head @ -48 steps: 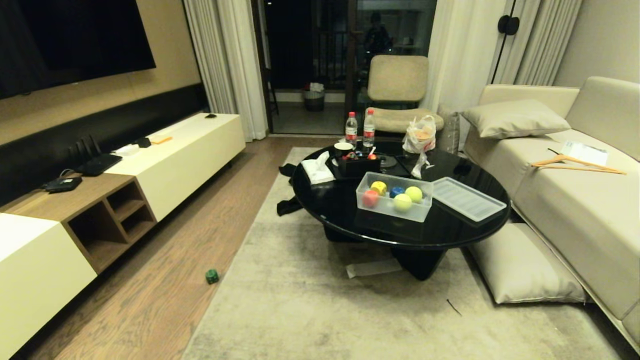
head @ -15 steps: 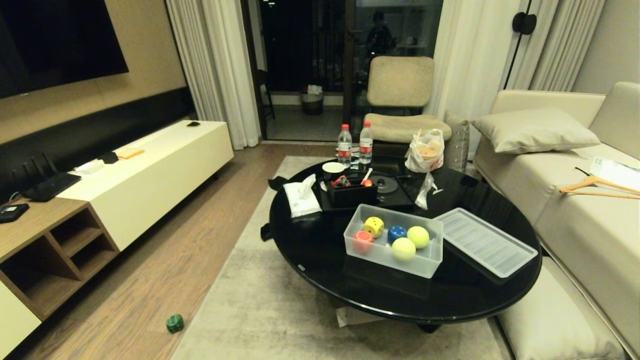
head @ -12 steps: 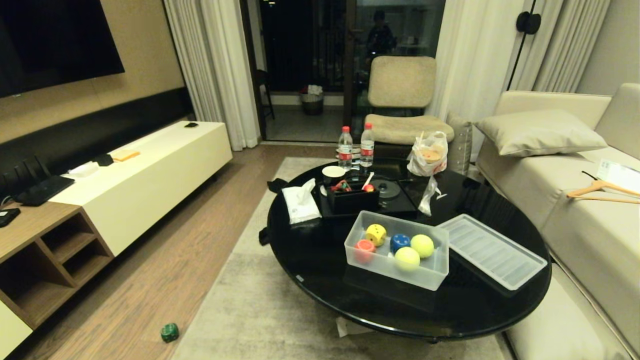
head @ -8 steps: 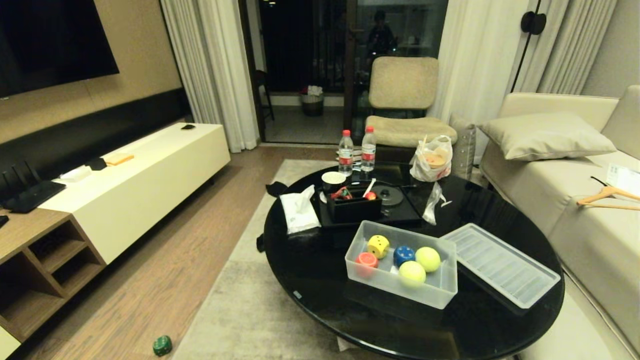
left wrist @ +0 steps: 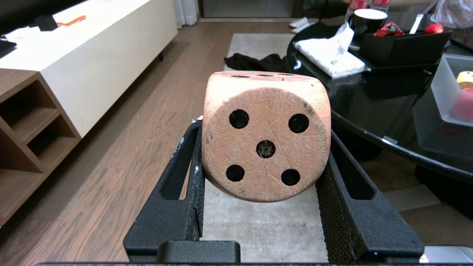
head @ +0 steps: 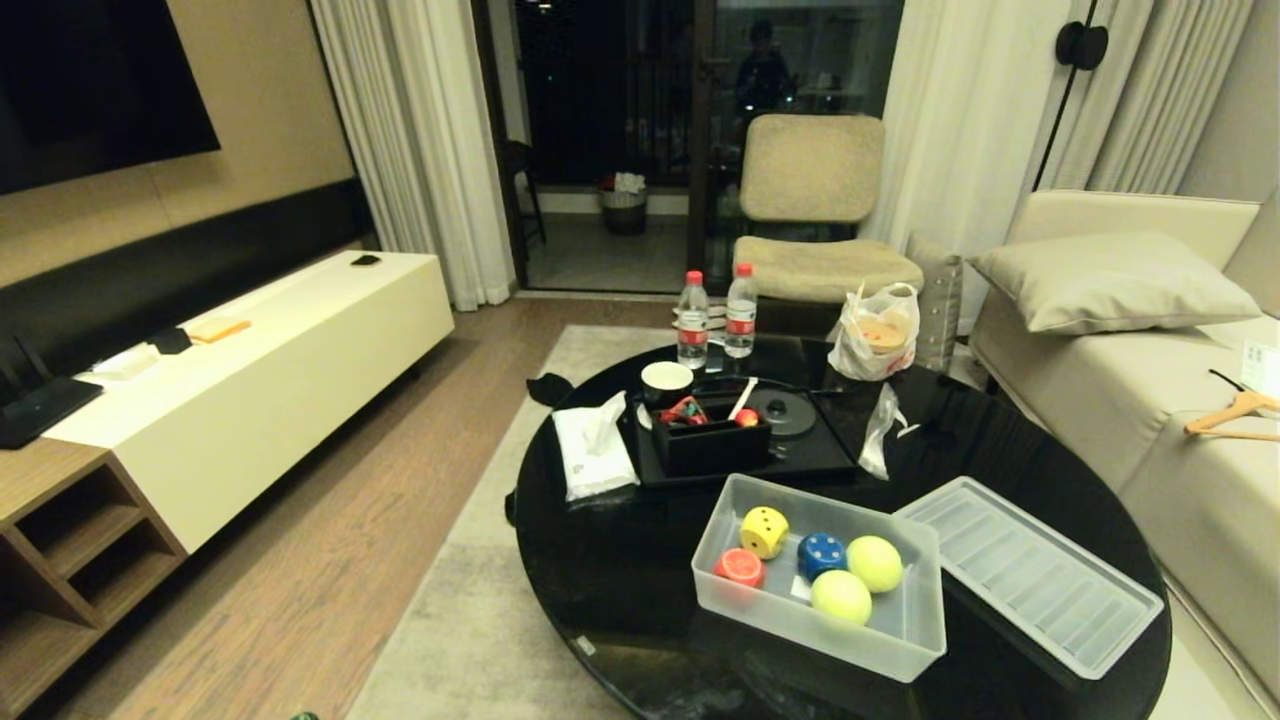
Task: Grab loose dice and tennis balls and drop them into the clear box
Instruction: Put the toys in the box
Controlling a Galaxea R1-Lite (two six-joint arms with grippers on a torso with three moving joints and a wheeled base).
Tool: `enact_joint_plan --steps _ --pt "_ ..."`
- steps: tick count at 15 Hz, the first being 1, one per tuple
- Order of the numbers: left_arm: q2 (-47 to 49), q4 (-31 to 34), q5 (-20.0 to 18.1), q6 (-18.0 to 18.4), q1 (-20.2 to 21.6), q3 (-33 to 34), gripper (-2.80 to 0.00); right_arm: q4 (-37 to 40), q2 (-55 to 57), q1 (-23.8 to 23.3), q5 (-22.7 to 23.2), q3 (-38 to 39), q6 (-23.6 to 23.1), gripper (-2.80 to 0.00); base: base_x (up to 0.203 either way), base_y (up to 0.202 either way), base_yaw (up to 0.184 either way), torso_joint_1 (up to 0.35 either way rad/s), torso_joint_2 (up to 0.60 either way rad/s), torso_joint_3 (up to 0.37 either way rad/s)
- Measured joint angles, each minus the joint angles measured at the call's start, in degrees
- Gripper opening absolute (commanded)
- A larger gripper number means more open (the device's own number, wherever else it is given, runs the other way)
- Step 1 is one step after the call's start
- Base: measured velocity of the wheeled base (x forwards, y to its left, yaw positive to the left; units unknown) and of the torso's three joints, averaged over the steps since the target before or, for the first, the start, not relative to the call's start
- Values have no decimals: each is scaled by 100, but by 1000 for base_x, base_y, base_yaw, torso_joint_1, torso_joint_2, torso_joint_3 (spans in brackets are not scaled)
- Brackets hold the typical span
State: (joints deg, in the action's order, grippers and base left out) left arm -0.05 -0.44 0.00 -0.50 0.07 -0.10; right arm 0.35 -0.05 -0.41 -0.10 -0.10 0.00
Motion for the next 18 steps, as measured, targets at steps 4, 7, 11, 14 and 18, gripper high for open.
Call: enact_joint_plan --steps 4,7,11,14,18 --pt "0 7 0 17 0 0 -280 -2 0 -2 0 0 2 -280 0 0 0 0 0 0" --pt "11 81 -65 165 -2 -180 -280 -2 0 -2 0 0 0 -280 0 0 0 0 0 0" --pt "953 229 -454 309 -19 -1283 -280 -2 0 0 1 0 3 -280 0 0 0 0 0 0" --pt "2744 -181 -651 284 -56 -2490 -280 -2 0 1 0 0 4 -280 0 0 0 0 0 0" --pt "5496 -792 -746 267 -375 -4483 -280 -1 0 0 1 0 7 -280 0 0 0 0 0 0"
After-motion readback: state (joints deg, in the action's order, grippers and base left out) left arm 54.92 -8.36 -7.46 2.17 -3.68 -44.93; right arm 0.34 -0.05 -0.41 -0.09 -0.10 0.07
